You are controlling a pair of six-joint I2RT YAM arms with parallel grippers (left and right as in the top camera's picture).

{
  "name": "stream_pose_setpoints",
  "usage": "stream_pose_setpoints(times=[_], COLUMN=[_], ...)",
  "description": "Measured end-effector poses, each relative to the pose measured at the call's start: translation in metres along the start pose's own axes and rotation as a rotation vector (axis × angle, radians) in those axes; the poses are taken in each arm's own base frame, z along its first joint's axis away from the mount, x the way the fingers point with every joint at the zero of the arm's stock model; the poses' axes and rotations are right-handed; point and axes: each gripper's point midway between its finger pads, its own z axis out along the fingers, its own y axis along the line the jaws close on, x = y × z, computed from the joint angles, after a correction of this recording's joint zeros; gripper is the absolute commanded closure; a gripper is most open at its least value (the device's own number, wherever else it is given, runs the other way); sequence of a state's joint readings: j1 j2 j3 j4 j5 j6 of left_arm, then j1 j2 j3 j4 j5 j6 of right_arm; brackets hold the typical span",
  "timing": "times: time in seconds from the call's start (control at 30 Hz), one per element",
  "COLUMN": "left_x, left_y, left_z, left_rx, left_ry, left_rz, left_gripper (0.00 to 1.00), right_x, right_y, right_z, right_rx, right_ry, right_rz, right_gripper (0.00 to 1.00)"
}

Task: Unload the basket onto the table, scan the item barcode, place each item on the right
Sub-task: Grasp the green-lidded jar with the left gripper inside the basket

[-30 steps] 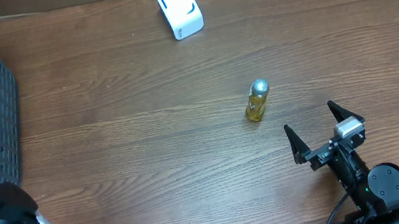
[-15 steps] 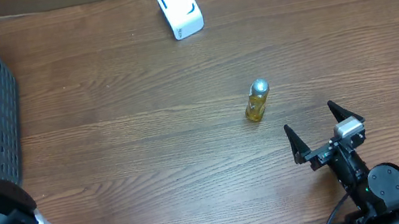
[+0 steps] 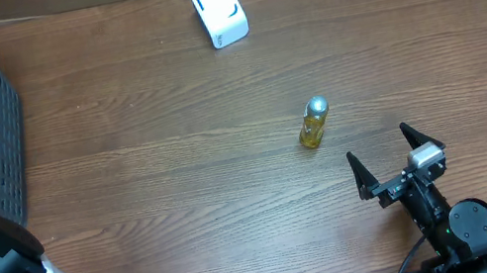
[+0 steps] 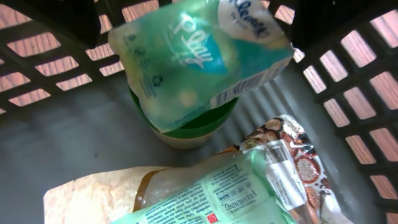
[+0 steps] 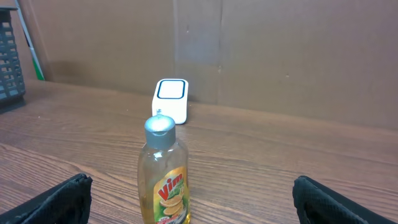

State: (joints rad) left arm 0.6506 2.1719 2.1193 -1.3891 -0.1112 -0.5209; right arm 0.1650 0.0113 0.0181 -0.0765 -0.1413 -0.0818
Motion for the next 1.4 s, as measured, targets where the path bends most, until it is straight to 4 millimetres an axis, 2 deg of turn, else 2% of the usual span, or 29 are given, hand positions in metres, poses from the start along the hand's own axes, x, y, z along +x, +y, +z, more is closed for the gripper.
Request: stream_pose_setpoints(times=[0.47,0.67,0.73,0.8,1.0,1.13,1.4], left_x=[0.006,0.003,0.003,0.003,0.004,0.005,-0.009], left_y=[0.002,0.001,0.0,0.0,0.001,0.003,-0.002], left_z=[0.029,0.029,0.029,0.029,0.029,0.02,-0.015], left_rx=[-0.01,-0.004,0.0,0.0,-0.004,-0.012,0.024], left_ry=[0.024,0.012,0.013,0.013,0.018,0.027,-0.031], left_rz=[-0.004,0.001,0.003,0.004,0.034,0.046,0.051], left_gripper=[0.0,0.09,0.08,0.03,0.01,0.01,0.0], right_x=[0.0,0.0,0.0,0.0,0.0,0.0,0.0], right_y=[0.0,0.0,0.0,0.0,0.0,0.0,0.0], right_z=[0.0,0.0,0.0,0.0,0.0,0.0,0.0], right_rx=[0.0,0.0,0.0,0.0,0.0,0.0,0.0], right_ry=[-0.002,-0.001,-0.001,-0.001,-0.001,-0.001,0.0], right_rz=[-0.001,-0.001,-0.001,0.0,-0.001,-0.001,-0.001], right_gripper=[0.0,0.0,0.0,0.0,0.0,0.0,0.0])
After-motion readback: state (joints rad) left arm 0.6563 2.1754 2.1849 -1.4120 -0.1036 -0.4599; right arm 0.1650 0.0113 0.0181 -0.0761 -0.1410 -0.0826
